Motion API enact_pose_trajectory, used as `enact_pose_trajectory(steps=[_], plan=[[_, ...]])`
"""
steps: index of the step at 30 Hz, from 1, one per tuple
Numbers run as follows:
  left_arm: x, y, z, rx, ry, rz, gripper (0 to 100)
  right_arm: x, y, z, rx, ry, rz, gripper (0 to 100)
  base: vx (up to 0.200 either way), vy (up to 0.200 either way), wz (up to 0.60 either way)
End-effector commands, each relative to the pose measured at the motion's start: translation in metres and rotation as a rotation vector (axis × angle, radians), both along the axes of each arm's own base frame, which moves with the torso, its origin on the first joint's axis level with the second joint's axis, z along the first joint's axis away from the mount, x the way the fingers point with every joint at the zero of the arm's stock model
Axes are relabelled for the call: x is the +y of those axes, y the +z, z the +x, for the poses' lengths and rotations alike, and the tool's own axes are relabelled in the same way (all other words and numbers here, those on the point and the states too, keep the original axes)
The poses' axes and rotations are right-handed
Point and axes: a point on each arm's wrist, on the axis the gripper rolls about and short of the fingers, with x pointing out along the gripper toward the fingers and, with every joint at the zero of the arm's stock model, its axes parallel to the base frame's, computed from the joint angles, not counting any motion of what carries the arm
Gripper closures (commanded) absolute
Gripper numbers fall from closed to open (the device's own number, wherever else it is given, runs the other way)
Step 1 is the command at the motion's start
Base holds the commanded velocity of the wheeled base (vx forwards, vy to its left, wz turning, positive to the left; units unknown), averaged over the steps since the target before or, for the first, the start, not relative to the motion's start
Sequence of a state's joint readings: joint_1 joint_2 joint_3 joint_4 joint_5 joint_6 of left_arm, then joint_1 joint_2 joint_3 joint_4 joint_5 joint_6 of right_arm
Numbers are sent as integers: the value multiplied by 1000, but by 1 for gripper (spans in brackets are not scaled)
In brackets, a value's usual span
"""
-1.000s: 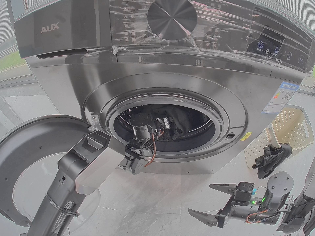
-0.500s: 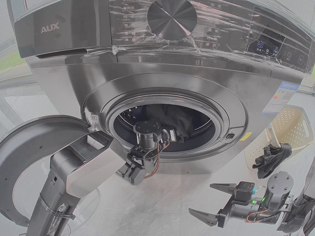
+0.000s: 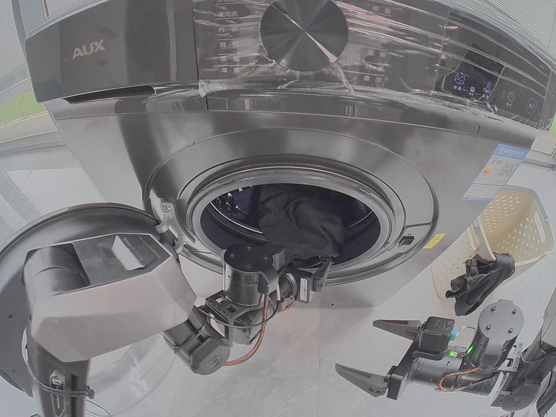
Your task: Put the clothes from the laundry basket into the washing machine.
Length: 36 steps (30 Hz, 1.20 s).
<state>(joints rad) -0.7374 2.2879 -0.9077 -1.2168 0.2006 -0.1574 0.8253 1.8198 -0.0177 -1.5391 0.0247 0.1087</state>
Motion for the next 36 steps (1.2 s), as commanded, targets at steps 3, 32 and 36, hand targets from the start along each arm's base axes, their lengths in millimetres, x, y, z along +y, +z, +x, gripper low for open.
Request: enact_pose_trajectory(steps=[3, 32, 36], plan=[[8, 33, -51, -39, -86, -26, 0, -6, 8, -5, -23, -1, 23, 0, 0, 0, 0], [-12, -29, 47, -20, -66, -30, 100, -8, 9, -4, -30, -7, 30, 0, 0, 0, 0], [-14, -30, 56, -25, -58, -34, 100, -8, 9, -4, -30, -9, 30, 0, 0, 0, 0]])
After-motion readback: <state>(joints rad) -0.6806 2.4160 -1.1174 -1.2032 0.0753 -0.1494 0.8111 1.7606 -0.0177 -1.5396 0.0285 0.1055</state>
